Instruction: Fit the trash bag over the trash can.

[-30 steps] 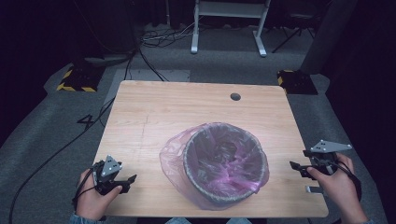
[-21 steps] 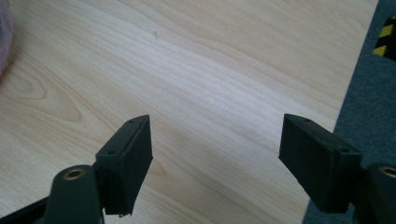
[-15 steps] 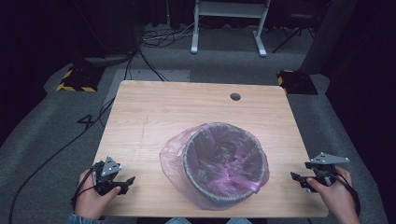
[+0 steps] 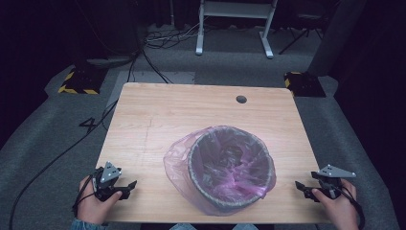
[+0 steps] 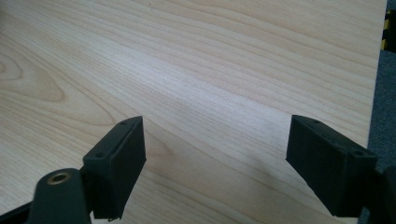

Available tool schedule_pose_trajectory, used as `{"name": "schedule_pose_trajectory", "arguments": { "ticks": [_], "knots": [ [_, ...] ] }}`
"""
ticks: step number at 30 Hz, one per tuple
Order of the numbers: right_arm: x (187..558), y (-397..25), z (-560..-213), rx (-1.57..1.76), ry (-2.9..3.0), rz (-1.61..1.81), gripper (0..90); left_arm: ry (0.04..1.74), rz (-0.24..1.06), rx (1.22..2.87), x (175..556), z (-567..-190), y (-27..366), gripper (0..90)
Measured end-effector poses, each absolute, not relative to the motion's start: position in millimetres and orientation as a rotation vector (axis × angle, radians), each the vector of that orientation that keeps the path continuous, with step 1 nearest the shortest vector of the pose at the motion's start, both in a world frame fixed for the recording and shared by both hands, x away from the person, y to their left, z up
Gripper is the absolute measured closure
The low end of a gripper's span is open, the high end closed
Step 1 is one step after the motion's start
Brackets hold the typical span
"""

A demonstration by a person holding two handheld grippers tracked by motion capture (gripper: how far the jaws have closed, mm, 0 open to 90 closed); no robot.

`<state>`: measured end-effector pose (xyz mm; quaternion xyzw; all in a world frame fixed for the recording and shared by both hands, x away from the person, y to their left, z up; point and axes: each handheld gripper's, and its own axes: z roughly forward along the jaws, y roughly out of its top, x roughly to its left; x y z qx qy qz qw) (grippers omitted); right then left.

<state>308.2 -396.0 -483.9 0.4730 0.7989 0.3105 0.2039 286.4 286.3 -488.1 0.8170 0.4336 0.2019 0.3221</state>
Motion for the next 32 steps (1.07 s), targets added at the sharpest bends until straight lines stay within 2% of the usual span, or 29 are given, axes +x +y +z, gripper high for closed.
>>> {"name": "schedule_pose_trajectory", "arguments": {
  "ticks": [11,22,32],
  "knots": [
    [305.0,-394.2,-504.0,1.332,2.148,0.951,16.1,1.155,0.54,2.131,290.0,-500.8,287.5,22.4],
    [308.0,-394.4,-504.4,1.334,2.16,0.95,12.9,1.218,0.503,2.06,292.2,-505.5,289.4,17.9],
    [316.4,-391.4,-505.0,1.328,2.189,0.937,4.7,1.242,0.502,2.05,295.0,-505.8,287.4,15.4]
  ]
}}
